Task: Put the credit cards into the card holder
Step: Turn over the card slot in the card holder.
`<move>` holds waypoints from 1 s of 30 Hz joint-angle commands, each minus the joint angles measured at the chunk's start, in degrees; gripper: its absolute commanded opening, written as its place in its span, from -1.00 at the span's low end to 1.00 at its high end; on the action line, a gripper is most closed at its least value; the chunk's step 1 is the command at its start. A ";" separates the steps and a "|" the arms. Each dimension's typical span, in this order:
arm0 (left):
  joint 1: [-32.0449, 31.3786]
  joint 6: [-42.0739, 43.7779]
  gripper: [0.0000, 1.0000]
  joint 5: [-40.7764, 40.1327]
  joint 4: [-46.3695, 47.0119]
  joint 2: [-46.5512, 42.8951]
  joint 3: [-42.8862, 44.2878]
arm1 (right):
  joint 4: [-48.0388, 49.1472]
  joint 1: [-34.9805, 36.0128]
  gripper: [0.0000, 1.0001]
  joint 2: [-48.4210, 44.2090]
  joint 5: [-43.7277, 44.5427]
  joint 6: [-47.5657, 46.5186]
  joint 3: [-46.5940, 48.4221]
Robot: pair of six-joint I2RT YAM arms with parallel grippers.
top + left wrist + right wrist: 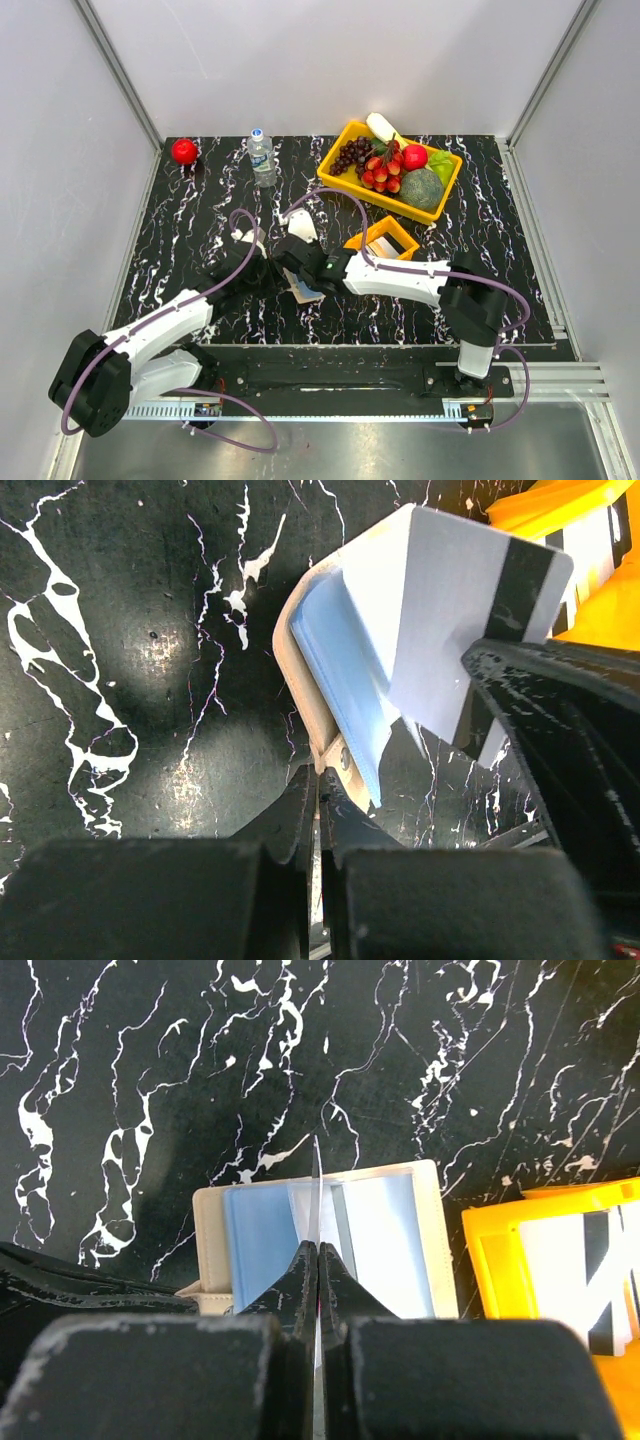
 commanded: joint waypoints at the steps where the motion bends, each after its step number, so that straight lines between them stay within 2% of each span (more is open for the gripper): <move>1: -0.19 0.17 -1.00 -1.22 1.05 -1.23 0.09 | -1.06 -1.16 -1.00 -3.70 4.60 -1.18 -0.81; 7: -0.10 0.34 -1.00 -1.83 0.96 -1.14 -0.44 | -1.50 -3.36 -1.00 -5.98 3.38 -0.74 -3.27; 10: -0.19 0.87 -1.00 -2.62 0.70 -0.18 -0.52 | -1.50 -3.97 -1.00 -6.68 -0.39 -0.91 -3.63; 14: -0.10 1.92 -1.00 -3.59 0.00 1.93 -0.61 | -0.27 -6.08 -1.00 -7.74 -10.93 -0.30 -4.76; 18: 0.08 4.03 -1.00 -6.75 -1.49 5.18 0.44 | 4.90 -12.66 -1.00 -10.02 -27.44 3.65 -9.41; 21: 0.34 6.14 -1.00 -7.64 -2.64 8.34 2.11 | 7.46 -15.39 -1.00 -10.29 -35.01 4.27 -11.36; 26: 0.87 8.78 -1.00 -8.78 -3.87 12.48 4.31 | 10.27 -19.35 -1.00 -8.45 -45.30 4.80 -12.15; 30: 1.13 9.48 -1.00 -8.60 -4.13 13.54 5.10 | 13.08 -20.59 -1.00 -7.92 -47.95 6.03 -13.21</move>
